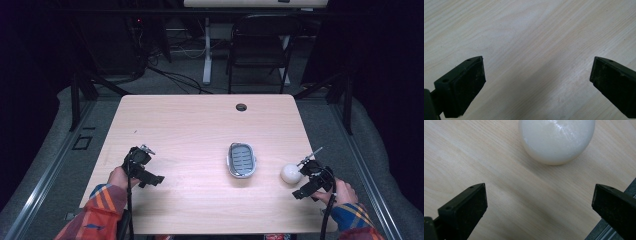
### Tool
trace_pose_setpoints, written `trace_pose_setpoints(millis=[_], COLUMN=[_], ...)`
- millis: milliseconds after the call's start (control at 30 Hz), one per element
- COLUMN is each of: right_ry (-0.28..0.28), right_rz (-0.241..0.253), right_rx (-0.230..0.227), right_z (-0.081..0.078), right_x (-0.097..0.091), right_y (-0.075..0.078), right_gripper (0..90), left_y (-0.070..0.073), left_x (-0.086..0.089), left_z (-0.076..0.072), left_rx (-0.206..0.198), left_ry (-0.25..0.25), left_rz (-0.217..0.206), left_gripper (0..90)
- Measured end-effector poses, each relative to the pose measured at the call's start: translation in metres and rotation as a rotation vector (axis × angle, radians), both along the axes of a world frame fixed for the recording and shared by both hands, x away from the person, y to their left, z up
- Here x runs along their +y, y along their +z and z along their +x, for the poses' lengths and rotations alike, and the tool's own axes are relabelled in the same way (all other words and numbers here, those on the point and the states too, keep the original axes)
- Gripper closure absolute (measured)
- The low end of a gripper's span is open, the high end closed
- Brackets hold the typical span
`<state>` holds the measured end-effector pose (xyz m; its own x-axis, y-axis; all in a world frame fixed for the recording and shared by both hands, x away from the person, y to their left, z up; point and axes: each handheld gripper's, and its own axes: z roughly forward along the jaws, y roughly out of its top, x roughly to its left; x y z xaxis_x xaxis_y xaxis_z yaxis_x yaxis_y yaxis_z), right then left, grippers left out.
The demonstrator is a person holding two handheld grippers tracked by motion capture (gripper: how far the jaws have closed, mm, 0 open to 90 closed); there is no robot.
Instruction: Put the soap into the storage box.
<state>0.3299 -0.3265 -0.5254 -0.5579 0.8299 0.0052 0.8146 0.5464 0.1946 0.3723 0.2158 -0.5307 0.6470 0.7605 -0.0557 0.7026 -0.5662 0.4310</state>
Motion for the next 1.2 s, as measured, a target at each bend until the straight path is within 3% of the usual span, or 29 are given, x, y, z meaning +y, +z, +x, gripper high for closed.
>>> trace_pose_setpoints(millis=[100, 533, 667, 700, 733, 800, 867, 933, 967, 1000, 1033, 1067, 1200], right_ry=[-0.010, 0.023, 0.008, 0.023, -0.010, -0.001, 0.035, 0.013, 0.013, 0.044, 0.013, 0.036, 0.031], right_rz=[0.014, -0.021, -0.005, -0.026, 0.009, 0.004, -0.037, -0.014, -0.014, -0.044, -0.011, -0.031, -0.018], right_rx=[-0.006, 0.000, -0.013, -0.012, -0.039, -0.037, -0.002, -0.027, -0.027, 0.001, -0.027, -0.013, -0.018], right_z=[-0.001, 0.000, 0.000, 0.002, 0.001, 0.002, 0.005, 0.004, 0.004, 0.006, 0.005, 0.007, 0.011], right_x=[0.000, 0.003, 0.005, 0.006, 0.007, 0.008, 0.008, 0.010, 0.010, 0.009, 0.011, 0.011, 0.014], right_y=[-0.001, 0.003, 0.003, 0.005, 0.002, 0.003, 0.007, 0.004, 0.004, 0.007, 0.004, 0.006, 0.006], right_gripper=[0.0, 0.0, 0.0, 0.0, 0.0, 0.0, 0.0, 0.0, 0.0, 0.0, 0.0, 0.0, 0.0], left_y=[0.000, 0.000, 0.000, 0.000, 0.000, 0.000, 0.000, 0.000, 0.000, 0.000, -0.001, -0.001, -0.001], left_x=[-0.001, -0.001, -0.001, -0.001, -0.001, -0.001, -0.002, -0.002, -0.002, -0.003, -0.003, -0.003, -0.003], left_z=[0.000, -0.001, -0.001, -0.001, -0.001, -0.001, 0.000, 0.000, 0.000, 0.000, 0.000, 0.000, 0.001], left_rx=[0.005, 0.005, 0.006, 0.006, 0.006, 0.007, 0.011, 0.011, 0.012, 0.012, 0.011, 0.011, 0.012], left_ry=[-0.005, -0.010, -0.011, -0.010, -0.010, -0.011, -0.014, -0.013, -0.012, -0.013, -0.013, -0.012, -0.012], left_rz=[0.001, 0.005, 0.006, 0.007, 0.007, 0.007, 0.009, 0.011, 0.010, 0.010, 0.009, 0.009, 0.009], left_gripper=[0.0, 0.0, 0.0, 0.0, 0.0, 0.0, 0.0, 0.0, 0.0, 0.0, 0.0, 0.0, 0.0])
